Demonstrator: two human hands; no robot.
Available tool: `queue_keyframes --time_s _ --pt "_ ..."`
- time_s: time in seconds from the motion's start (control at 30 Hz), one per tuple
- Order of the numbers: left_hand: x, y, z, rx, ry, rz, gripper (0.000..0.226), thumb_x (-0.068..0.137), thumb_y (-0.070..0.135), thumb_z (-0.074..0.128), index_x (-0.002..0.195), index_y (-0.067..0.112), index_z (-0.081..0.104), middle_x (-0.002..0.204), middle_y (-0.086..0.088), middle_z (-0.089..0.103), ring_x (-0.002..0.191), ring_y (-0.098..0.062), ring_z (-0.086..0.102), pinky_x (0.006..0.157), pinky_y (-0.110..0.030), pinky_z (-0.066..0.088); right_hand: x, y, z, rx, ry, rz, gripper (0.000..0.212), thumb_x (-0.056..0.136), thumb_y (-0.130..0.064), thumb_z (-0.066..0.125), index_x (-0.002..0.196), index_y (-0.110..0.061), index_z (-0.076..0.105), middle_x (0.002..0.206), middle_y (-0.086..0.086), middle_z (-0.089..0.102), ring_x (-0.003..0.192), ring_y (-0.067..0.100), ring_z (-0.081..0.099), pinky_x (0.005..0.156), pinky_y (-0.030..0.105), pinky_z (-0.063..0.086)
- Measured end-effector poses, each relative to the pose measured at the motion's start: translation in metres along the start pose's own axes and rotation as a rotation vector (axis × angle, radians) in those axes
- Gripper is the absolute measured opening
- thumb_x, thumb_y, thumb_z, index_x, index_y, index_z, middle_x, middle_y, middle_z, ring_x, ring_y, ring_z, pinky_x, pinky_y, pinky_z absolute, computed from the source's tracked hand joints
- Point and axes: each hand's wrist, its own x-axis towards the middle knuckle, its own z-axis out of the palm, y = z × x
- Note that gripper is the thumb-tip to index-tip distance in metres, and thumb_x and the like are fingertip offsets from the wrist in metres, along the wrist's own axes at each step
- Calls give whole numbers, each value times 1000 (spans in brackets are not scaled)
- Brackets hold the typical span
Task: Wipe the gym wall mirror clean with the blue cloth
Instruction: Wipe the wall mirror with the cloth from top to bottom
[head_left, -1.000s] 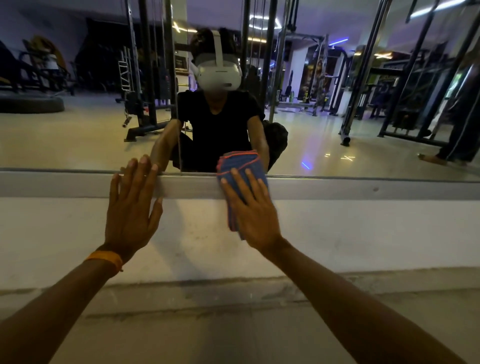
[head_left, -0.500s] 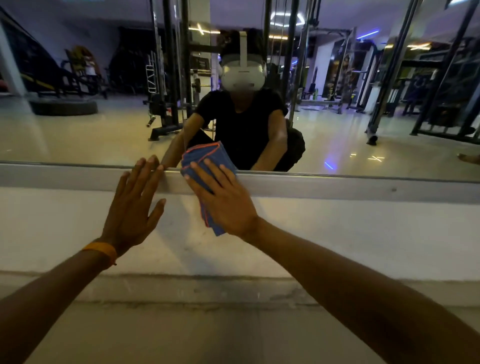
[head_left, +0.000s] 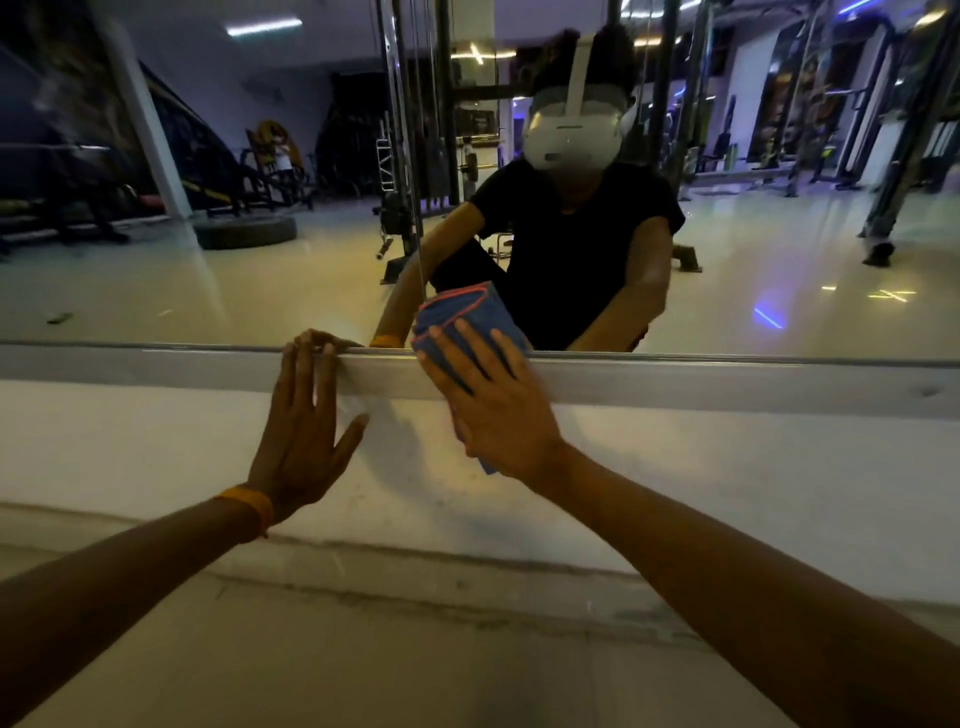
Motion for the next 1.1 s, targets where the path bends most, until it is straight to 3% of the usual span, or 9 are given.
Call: queue_keyframes --time_s 0.13,0.3,0.4,0.5,0.6,0.7,0.8,0.97,1.1 --pt "-4 -21 -13 -27 -34 30 81 103 52 38 166 9 9 174 -11 2 161 -31 4 124 -65 22 19 -25 3 30 -18 -6 68 99 -23 53 163 -18 28 170 8 21 158 32 14 130 49 6" --pt "-5 -47 -18 -38 94 -50 76 102 46 37 167 18 8 174 -12 3 161 -33 3 124 -69 13 -65 60 -25 -102 -4 77 61 106 -31 49 162 -17 28 167 12 28 156 35 22 128 51 13" --pt "2 -63 -9 -44 157 -94 77 101 47 36 166 14 12 174 -15 4 161 -36 2 123 -71 11 -100 103 -50 -153 -76 114 56 109 -33 39 162 -15 29 168 14 25 156 38 19 126 55 17" --pt "4 -64 7 -14 205 -107 77 102 50 31 166 11 11 173 -18 2 160 -37 0 124 -69 6 -88 88 -47 -167 -97 157 59 107 -31 43 162 -17 28 171 10 16 158 36 12 126 56 15" --pt "8 -63 16 -1 244 -100 77 104 53 28 165 8 14 172 -21 4 160 -40 1 123 -70 6 -42 41 -25 -115 -106 34 56 108 -28 40 163 -20 27 171 8 17 159 33 11 128 53 14" --pt "6 -72 11 -8 238 -38 76 103 48 35 165 9 18 173 -19 5 160 -40 4 123 -69 8 16 -14 -6 -68 -96 -58 55 110 -30 39 163 -21 24 170 6 17 158 32 16 129 50 13" --pt "3 -87 -2 -55 181 68 72 102 43 37 164 10 23 174 -15 6 160 -36 5 123 -69 12 38 -46 1 -64 -113 -6 59 109 -31 45 163 -20 25 170 6 19 158 31 16 128 50 13" --pt "-5 -136 -22 -52 198 -92 70 102 48 34 165 20 23 174 -15 3 160 -37 1 124 -68 7 -25 4 -37 -159 -230 62 64 108 -34 43 165 -20 17 171 11 16 159 35 11 125 56 22" --pt "-11 -164 -22 -57 150 -16 70 103 47 34 165 18 20 174 -12 1 160 -37 0 123 -70 8 -47 19 -62 -179 -311 209 64 107 -33 35 166 -24 11 171 12 11 158 39 9 122 64 22"
